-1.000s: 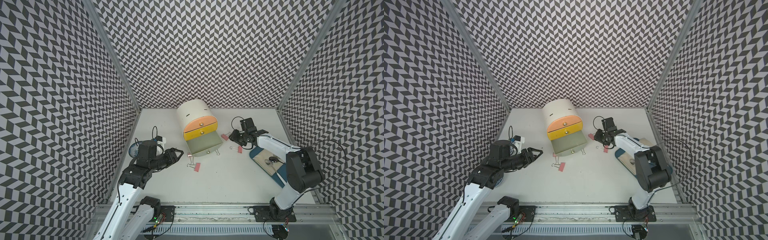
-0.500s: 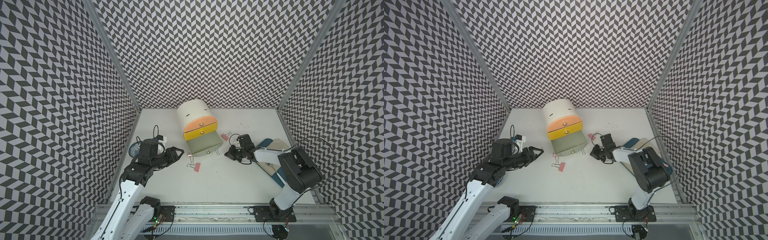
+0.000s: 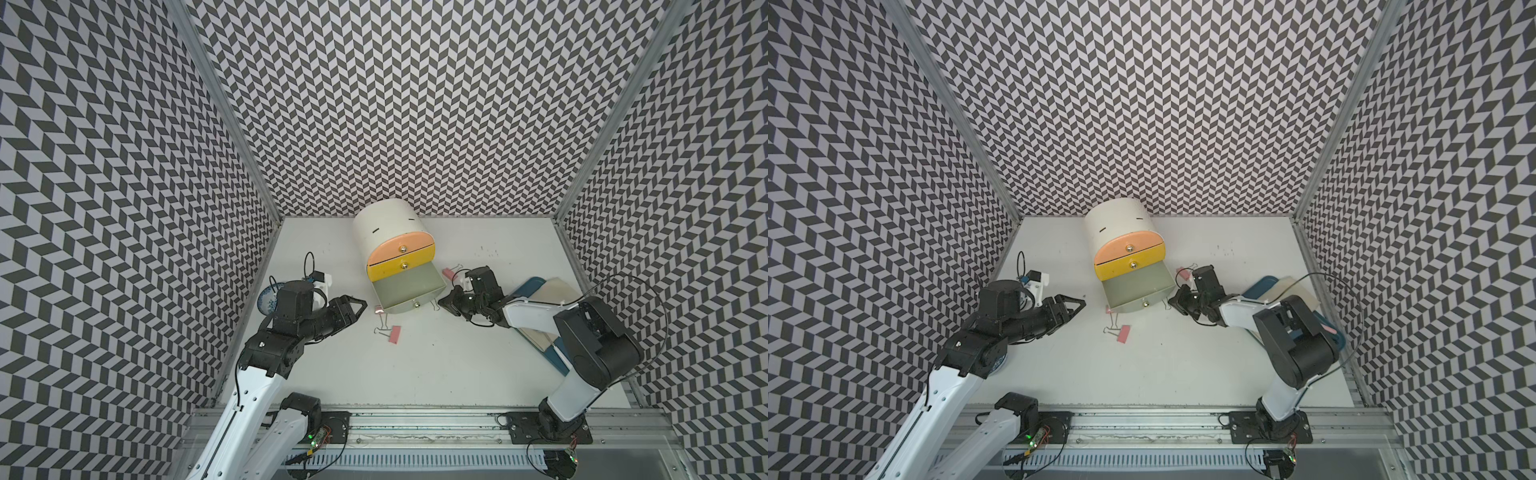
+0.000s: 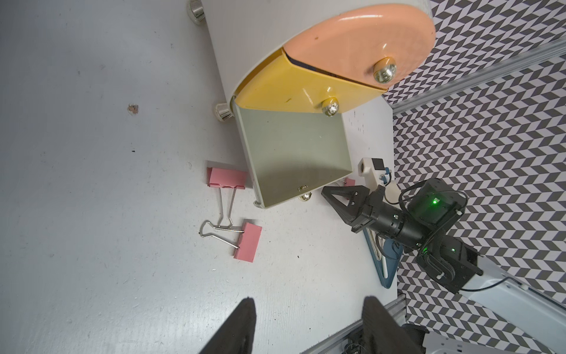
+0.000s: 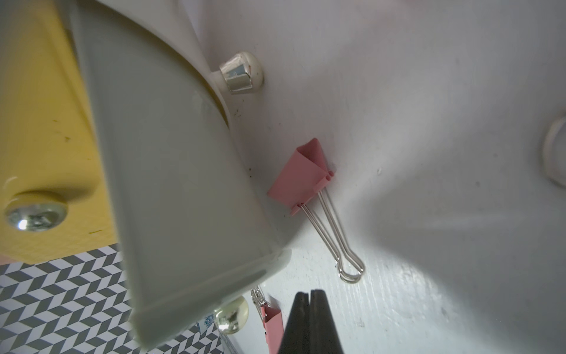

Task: Put the binder clips in the drawer according to color
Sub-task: Move the binder clip to the center of the board.

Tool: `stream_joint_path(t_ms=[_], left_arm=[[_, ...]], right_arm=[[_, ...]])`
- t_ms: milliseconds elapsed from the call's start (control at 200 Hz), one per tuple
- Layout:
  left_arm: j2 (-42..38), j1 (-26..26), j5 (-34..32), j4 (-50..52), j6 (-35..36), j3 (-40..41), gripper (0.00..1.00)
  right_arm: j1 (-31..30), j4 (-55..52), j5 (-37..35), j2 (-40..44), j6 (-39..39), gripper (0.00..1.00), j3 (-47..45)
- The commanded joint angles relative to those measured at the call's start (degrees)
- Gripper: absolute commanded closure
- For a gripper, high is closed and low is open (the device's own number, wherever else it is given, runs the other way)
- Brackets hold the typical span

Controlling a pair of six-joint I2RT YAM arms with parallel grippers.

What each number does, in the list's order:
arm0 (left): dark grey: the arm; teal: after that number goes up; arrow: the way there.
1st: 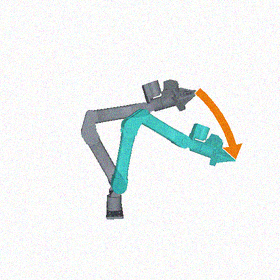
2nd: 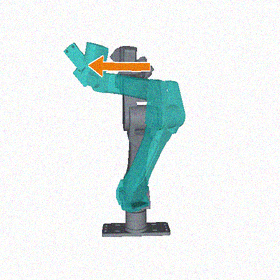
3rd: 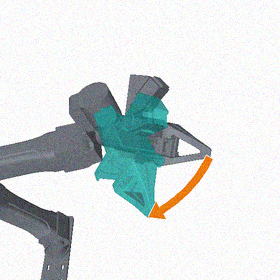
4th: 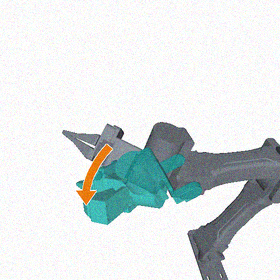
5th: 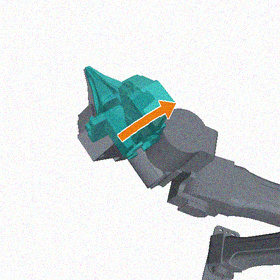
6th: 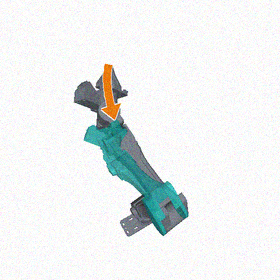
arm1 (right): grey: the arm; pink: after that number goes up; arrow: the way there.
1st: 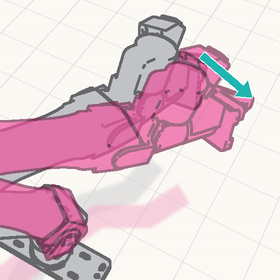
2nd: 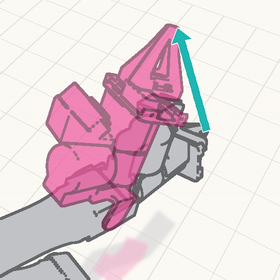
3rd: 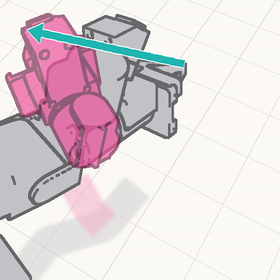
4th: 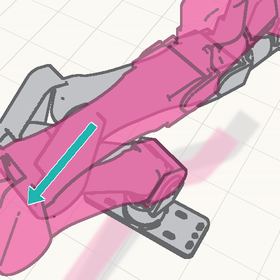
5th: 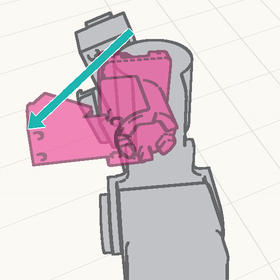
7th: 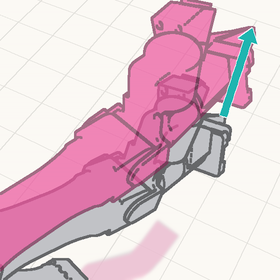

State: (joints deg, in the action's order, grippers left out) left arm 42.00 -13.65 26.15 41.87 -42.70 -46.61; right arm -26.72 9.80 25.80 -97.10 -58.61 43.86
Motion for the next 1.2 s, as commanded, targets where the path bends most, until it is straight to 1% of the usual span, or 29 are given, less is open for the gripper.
stream_joint_path(t_ms=[0, 285, 791, 1021, 1197], left_arm=[[-0.82, -0.32, -0.46, 1.17, 1.1, 0.04, 0.4], [-1.61, -0.32, -0.73, 2.34, 1.3, -0.06, 0.4], [-2.0, -0.32, -0.84, 2.92, 1.21, -0.29, 0.4], [-2.18, -0.32, -0.83, 3.09, 1.13, -0.24, 0.4], [-2.1, -0.32, -0.84, 2.8, 1.04, -0.28, 0.4]], right_arm=[[-0.57, 5.03, 0.21, -0.45, -2.01, 1.0, -1.2], [-1.53, 7.68, 0.47, -2.59, -3.91, 1.0, -1.32], [-2.02, 9.29, -0.13, -5.53, -4.5, 1.0, -3.06], [-2.02, 9.59, -1.09, -5.3, -4.55, 1.0, -4.59], [-2.03, 9.4, -2.05, -3.39, -5.01, 1.0, -6.94]])
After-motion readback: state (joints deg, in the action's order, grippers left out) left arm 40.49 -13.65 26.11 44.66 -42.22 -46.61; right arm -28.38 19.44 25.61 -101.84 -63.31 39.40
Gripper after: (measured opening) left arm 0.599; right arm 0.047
